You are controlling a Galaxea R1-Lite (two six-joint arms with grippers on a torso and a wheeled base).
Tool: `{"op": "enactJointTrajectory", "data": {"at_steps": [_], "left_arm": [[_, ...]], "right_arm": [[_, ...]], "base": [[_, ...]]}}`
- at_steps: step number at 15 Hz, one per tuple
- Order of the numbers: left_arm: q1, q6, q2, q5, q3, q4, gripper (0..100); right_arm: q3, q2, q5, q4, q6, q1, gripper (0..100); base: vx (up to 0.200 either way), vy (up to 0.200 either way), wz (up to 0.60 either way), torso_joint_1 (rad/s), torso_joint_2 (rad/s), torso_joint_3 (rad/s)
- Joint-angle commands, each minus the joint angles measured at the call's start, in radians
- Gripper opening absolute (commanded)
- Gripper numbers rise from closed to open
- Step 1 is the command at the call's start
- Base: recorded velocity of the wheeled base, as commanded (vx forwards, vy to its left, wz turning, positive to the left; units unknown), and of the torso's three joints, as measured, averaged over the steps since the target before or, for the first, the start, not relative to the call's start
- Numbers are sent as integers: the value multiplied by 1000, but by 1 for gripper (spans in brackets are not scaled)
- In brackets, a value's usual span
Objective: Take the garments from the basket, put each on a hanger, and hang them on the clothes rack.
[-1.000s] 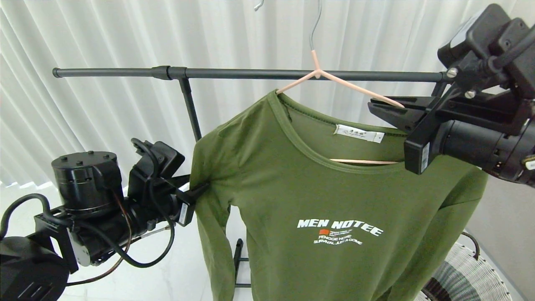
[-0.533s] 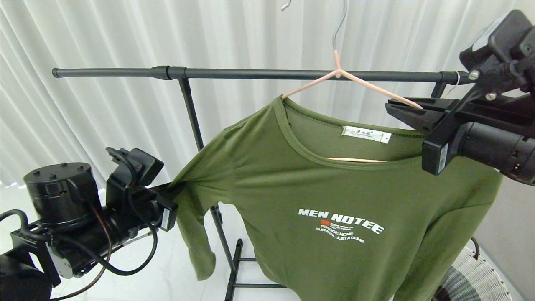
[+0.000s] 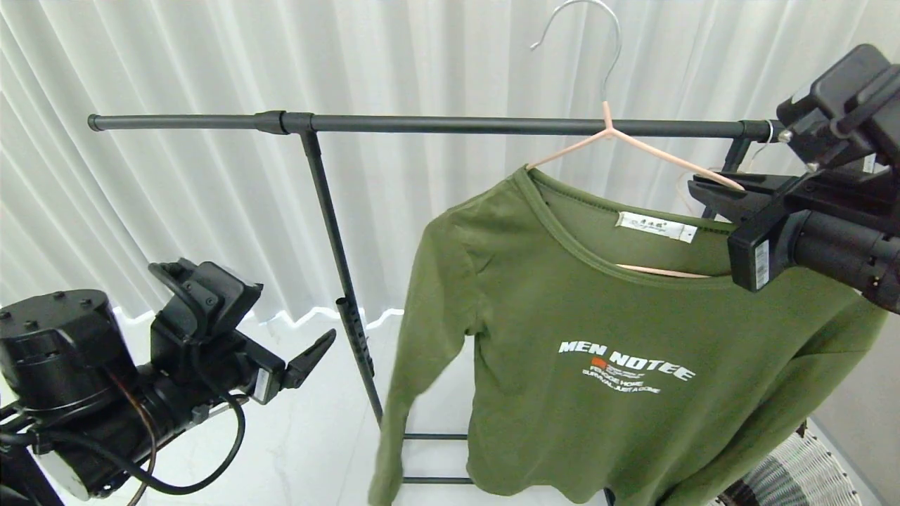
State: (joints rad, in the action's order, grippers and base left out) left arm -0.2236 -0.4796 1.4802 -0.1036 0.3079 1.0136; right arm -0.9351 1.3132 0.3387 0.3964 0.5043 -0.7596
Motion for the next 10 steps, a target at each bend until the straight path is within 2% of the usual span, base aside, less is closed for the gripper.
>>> {"op": "enactJointTrajectory", "data": {"at_steps": [1, 4, 6, 8, 10], "left_arm": [[0, -13, -83, -1, -30, 0, 100], [0, -51, -126, -5, -32, 0, 100], [-5, -53, -132, -4, -30, 0, 100], [-13, -48, -133, -1, -30, 0, 100], [-20, -48, -136, 2, -32, 0, 100]], "right_arm": [[10, -11, 62, -5, -15, 85, 0], [21, -25, 161, -10, -21, 210, 0], [50, -48, 200, -10, -21, 269, 0], [79, -66, 215, -10, -21, 290, 0], [113, -80, 217, -10, -23, 299, 0]], "base": [[0, 0, 0, 0, 0, 0], [0, 0, 0, 0, 0, 0], [0, 0, 0, 0, 0, 0], [0, 0, 0, 0, 0, 0], [200, 0, 0, -5, 2, 2]]}}
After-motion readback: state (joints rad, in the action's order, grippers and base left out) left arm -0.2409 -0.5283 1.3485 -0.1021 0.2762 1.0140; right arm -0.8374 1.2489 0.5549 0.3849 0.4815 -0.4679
